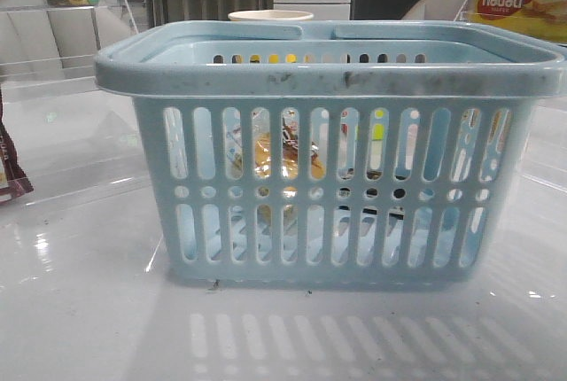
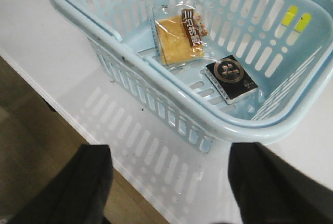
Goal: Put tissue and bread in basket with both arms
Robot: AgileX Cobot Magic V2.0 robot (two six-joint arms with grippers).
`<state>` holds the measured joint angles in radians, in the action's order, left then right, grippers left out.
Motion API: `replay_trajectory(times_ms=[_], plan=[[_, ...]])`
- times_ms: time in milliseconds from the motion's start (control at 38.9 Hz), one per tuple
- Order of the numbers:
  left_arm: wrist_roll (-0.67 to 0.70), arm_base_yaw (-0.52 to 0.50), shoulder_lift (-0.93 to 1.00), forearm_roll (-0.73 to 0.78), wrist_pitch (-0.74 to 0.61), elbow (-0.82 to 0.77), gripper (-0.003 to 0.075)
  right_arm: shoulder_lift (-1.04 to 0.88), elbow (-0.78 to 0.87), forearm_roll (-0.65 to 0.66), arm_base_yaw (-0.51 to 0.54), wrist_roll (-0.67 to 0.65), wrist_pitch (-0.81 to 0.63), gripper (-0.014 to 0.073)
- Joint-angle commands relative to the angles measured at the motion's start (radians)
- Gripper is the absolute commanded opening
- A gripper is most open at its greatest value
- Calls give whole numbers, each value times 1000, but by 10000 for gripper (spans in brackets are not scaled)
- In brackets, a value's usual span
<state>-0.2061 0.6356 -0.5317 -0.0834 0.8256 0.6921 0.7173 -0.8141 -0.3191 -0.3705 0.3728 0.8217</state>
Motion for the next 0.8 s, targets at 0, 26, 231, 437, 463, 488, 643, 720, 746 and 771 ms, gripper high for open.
replay_trajectory(times_ms=[0, 26, 231, 437, 463, 488, 643, 720, 746, 771], plan=[[1, 4, -2, -5, -80, 28, 461, -4, -26, -7, 5, -3, -58, 559], [1, 4, -2, -5, -80, 28, 446, -4, -26, -7, 5, -3, -58, 540], [1, 4, -2, -5, -80, 28, 312, -4, -26, -7, 5, -3, -49, 288], [1, 4, -2, -5, -80, 28, 189, -4, -26, -7, 5, -3, -38, 79], [1, 4, -2, -5, -80, 28, 171, -4, -26, -7, 5, -3, -37, 56], [1, 4, -2, -5, -80, 28, 154, -4, -26, -7, 5, -3, -37, 49], [1, 4, -2, -5, -78, 28, 94, -4, -26, -7, 5, -3, -34, 56], [1, 4, -2, -5, -78, 28, 93, -4, -26, -7, 5, -3, -24, 56], [1, 4, -2, -5, -78, 28, 93, -4, -26, -7, 5, -3, -20, 56], [1, 4, -2, -5, -78, 28, 93, -4, -26, -7, 5, -3, -18, 56]])
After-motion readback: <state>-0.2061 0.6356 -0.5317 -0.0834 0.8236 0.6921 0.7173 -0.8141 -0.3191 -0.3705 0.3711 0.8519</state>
